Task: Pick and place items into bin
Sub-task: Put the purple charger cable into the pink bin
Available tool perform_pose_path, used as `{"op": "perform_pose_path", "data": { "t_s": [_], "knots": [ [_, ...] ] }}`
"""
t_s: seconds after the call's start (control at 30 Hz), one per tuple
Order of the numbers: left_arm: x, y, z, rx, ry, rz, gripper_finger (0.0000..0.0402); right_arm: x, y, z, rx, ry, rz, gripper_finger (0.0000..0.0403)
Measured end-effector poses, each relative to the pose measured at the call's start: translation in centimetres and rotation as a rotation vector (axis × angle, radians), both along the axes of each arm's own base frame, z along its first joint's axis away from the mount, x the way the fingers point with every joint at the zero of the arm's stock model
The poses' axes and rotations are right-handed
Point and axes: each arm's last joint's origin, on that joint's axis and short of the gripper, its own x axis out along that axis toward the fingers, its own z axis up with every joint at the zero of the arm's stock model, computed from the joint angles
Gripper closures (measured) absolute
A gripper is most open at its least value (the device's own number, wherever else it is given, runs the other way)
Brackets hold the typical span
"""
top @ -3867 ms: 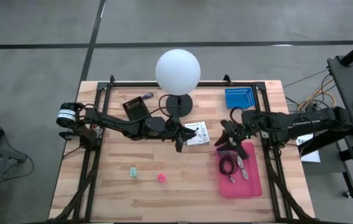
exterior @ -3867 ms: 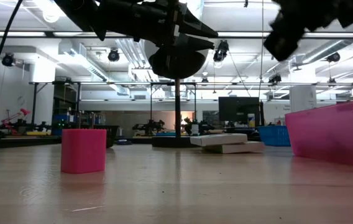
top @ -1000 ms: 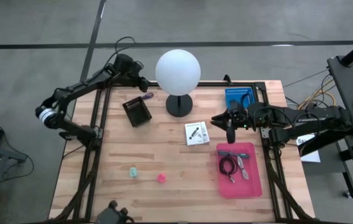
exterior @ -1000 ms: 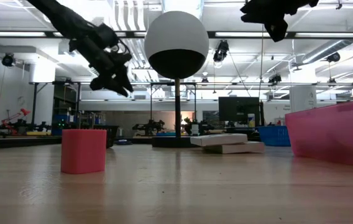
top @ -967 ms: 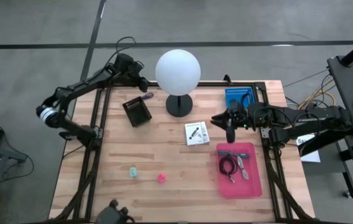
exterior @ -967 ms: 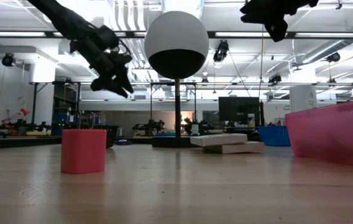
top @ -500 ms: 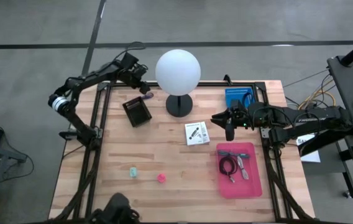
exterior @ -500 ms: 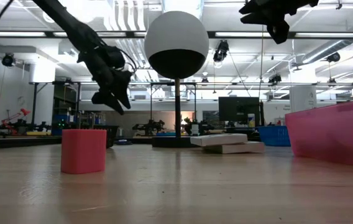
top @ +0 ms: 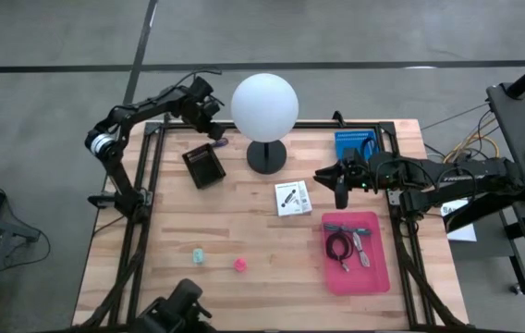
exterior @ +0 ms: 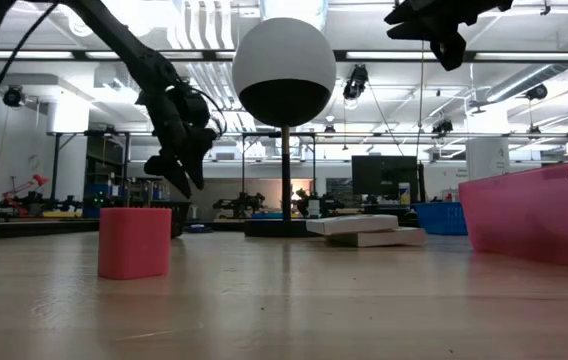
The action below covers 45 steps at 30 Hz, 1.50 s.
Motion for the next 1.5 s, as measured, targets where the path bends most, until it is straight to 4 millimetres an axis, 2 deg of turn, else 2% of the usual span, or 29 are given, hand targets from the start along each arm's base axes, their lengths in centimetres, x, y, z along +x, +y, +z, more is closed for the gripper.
{"op": "perform_pose_path", "data": {
  "t_s": [0.2, 1.1, 1.37, 1.5],
  "knots": [
    [0.7, 0.8, -1.2, -0.084, 0.059, -0.004, 0.0217, 0.0, 0.0, 0.0, -0.017, 0.002, -0.007, 0.0321],
    [2.6, 2.9, -6.2, -0.156, 0.182, 0.026, 0.0217, 0.0, -0.1, 0.0, -0.037, 0.006, -0.028, 0.0321],
    [2.6, 2.9, -6.5, -0.137, 0.220, 0.030, 0.0219, 0.0, -0.1, 0.0, -0.037, 0.006, -0.028, 0.0321],
    [2.5, 2.8, -6.6, -0.136, 0.229, 0.033, 0.0243, 0.0, -0.1, 0.0, -0.037, 0.006, -0.028, 0.0321]
  ]
}}
